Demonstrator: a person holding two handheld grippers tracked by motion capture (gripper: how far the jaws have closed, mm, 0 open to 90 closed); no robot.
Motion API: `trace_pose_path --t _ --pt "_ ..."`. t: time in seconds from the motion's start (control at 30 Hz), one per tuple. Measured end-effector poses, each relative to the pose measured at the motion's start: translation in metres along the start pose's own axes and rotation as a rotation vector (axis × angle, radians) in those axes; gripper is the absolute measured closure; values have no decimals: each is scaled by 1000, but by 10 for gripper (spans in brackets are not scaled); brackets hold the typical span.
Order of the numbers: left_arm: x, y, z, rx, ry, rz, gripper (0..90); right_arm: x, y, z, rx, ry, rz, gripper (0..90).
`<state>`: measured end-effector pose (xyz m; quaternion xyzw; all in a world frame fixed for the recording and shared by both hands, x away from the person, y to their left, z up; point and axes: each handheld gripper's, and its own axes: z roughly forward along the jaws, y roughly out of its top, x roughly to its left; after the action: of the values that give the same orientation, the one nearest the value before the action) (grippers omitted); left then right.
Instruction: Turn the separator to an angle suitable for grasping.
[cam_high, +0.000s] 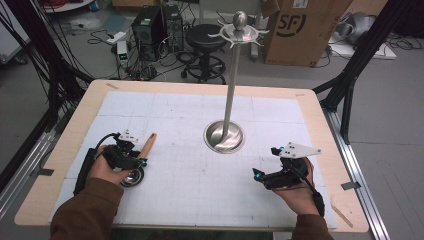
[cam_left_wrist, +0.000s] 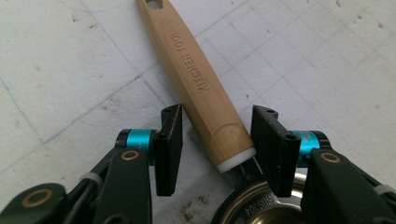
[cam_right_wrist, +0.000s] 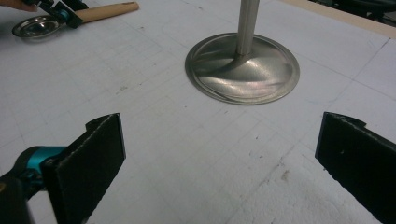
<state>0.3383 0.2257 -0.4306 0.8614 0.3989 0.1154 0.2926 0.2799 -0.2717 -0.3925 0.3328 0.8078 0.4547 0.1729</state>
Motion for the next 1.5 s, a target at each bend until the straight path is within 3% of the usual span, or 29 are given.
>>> trace_pose_path --t 0.13,0.43,0.93,1.1,1.5 --pt "1 0 -1 -5 -28 -4 596 0 -1 0 4 -2 -2 3" --pt "-7 3 -1 6 -63 35 645 -1 -1 0 6 -4 -2 3" --pt "-23 6 2 20 -116 86 658 0 -1 -1 6 -3 2 4" --pt "-27 7 4 24 -102 105 634 0 -1 0 6 -2 -5 3" --pt "-35 9 4 16 -129 132 686 0 0 0 9 1 -4 3"
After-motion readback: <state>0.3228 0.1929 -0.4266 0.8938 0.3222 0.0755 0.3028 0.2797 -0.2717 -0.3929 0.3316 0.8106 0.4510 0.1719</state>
